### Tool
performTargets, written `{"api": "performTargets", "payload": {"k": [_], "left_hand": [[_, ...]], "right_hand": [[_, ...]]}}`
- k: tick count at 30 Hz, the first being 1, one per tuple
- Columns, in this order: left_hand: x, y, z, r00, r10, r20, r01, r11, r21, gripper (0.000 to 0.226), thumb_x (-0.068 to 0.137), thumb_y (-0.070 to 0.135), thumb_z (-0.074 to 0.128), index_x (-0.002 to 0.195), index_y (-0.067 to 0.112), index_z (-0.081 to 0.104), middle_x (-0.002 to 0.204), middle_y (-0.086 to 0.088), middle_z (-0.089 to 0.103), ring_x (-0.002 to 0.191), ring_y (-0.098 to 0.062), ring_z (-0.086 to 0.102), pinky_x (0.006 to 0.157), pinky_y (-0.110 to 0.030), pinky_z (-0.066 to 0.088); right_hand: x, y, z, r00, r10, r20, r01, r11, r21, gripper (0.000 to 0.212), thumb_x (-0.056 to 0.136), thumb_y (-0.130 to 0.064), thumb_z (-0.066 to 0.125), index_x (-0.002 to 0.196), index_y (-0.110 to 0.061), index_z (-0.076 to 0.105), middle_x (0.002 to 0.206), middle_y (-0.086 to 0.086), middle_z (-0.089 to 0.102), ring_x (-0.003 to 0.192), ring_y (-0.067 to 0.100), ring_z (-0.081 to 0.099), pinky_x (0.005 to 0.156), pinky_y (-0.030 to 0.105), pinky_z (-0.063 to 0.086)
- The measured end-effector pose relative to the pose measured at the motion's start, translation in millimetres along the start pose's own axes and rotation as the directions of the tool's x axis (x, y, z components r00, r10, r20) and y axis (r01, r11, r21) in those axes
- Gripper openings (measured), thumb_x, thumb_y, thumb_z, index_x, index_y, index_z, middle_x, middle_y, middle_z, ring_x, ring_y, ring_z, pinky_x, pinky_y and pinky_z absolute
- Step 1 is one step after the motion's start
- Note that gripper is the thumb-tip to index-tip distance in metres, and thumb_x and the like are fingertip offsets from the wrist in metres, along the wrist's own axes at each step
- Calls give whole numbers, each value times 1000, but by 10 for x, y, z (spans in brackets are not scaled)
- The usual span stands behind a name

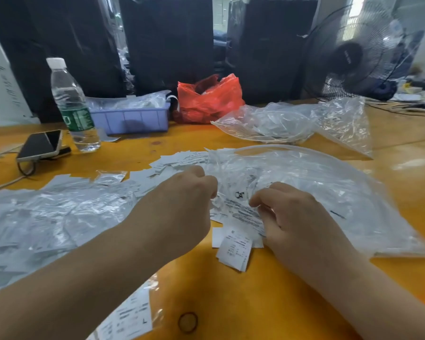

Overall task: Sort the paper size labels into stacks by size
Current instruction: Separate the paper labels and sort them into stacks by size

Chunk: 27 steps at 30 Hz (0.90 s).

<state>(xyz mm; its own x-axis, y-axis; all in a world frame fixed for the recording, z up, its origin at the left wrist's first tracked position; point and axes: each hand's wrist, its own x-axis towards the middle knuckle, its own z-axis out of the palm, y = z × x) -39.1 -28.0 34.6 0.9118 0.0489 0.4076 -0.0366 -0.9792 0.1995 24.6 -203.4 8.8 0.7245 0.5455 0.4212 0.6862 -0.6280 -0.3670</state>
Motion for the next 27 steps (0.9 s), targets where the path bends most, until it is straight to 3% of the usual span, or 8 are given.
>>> {"api": "performTargets", "payload": {"k": [5, 8, 10, 13, 16, 20, 23, 27], "left_hand": [[-118, -111, -114, 999, -52, 11, 52, 996, -76, 33, 87, 0, 50, 105, 24, 63, 99, 8, 54, 87, -14, 55, 72, -35, 53], [-185, -172, -227, 985, -171, 25, 171, 947, -273, 36, 85, 0, 54, 103, 30, 61, 89, 12, 62, 71, -2, 58, 49, -16, 45], [-223, -249, -332, 971, -240, 6, 221, 882, -415, 31, 85, 3, 61, 97, 32, 62, 76, 10, 68, 63, -1, 61, 42, -18, 45], [-299, -393, -506, 953, -301, -35, 241, 824, -512, 27, 80, 6, 73, 91, 29, 65, 74, 8, 72, 63, -7, 68, 53, -26, 57], [-409, -569, -624, 931, -362, -54, 265, 767, -584, 18, 84, 4, 71, 82, 21, 68, 66, 1, 70, 55, -12, 68, 49, -23, 56], [-561, -850, -659, 882, -469, -40, 305, 636, -709, 12, 91, 9, 65, 84, 18, 69, 59, -4, 70, 51, -18, 68, 47, -22, 54], [-661, -1004, -575, 851, -524, -33, 304, 544, -782, 20, 90, 7, 64, 80, 22, 72, 68, -2, 72, 62, -18, 71, 52, -25, 57], [-697, -1077, -472, 845, -524, -106, 251, 565, -786, 32, 89, 2, 65, 77, 30, 76, 85, 11, 72, 80, -13, 70, 70, -31, 60]], "right_hand": [[35, -163, 20, 996, -89, -16, 91, 982, 167, 23, 95, -5, 57, 102, -20, 72, 97, -10, 63, 89, 7, 61, 74, 20, 51], [107, -347, 14, 991, -135, 6, 129, 959, 254, 25, 91, -1, 60, 99, -20, 74, 93, -12, 62, 82, -1, 57, 70, 10, 44], [175, -497, 35, 987, -159, 31, 140, 937, 321, 26, 90, 0, 61, 99, -21, 74, 92, -14, 62, 83, -1, 58, 73, 11, 45], [298, -739, 69, 980, -195, 41, 163, 904, 395, 28, 89, 0, 61, 101, -22, 74, 93, -15, 64, 88, 1, 59, 78, 14, 47], [445, -987, 111, 975, -221, 23, 183, 858, 479, 27, 88, -1, 62, 98, -24, 73, 88, -13, 66, 84, 1, 60, 73, 15, 49], [618, -1224, 236, 975, -222, -10, 179, 754, 632, 20, 89, -8, 65, 95, -26, 71, 82, -10, 69, 72, 9, 64, 66, 31, 56], [638, -1265, 371, 977, -210, -45, 172, 640, 749, 20, 87, -7, 69, 91, -27, 70, 78, -1, 70, 61, 8, 63, 56, 20, 53], [551, -1197, 529, 988, -154, 6, 72, 496, 865, 19, 76, -14, 81, 87, -26, 71, 65, 8, 65, 49, 8, 56, 49, 15, 46]]}}
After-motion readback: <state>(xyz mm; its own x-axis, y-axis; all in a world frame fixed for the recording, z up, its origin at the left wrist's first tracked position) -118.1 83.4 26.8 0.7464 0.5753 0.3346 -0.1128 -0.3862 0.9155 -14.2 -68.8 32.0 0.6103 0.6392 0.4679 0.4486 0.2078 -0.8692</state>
